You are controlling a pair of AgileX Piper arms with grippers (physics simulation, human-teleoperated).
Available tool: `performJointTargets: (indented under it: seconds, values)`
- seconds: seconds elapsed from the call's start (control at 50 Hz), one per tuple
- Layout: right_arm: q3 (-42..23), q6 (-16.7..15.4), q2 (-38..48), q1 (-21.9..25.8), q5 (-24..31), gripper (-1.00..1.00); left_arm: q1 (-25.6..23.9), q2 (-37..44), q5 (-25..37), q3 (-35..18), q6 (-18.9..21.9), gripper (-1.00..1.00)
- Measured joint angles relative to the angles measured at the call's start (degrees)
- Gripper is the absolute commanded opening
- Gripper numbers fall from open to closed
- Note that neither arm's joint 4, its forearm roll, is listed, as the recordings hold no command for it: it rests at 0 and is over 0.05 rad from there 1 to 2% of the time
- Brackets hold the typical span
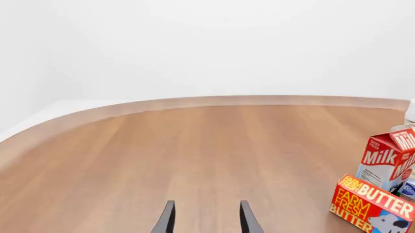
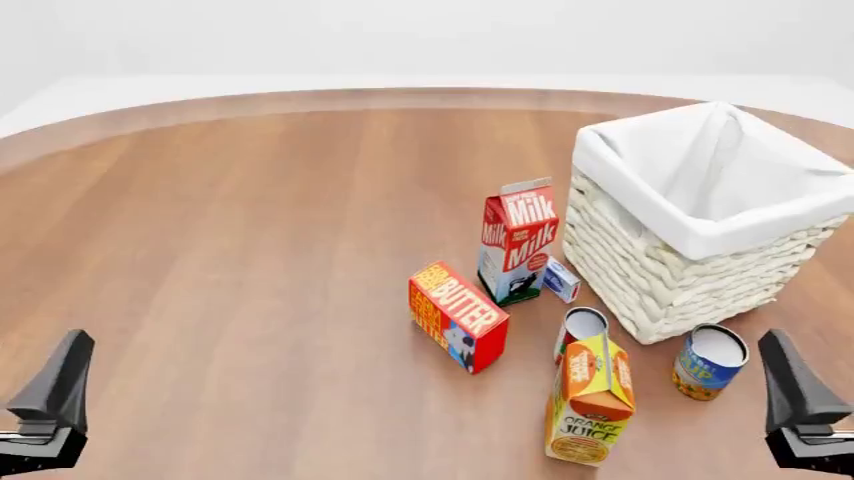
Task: Pick up the alphabet soup, and put it in the basket.
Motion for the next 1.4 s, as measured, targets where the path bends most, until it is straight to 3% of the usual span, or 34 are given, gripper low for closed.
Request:
performJointTargets:
  seconds: [0.38, 1.4]
  values:
    - [-1.8, -1.3, 1.3, 0.5, 1.7, 1.00, 0.0, 0.0, 0.0, 0.0, 0.0, 1.00]
    - [-12.2, -6.5, 1.2, -0.9, 18.5, 1.00, 0.0, 0.0, 0.0, 0.0, 0.0, 1.00]
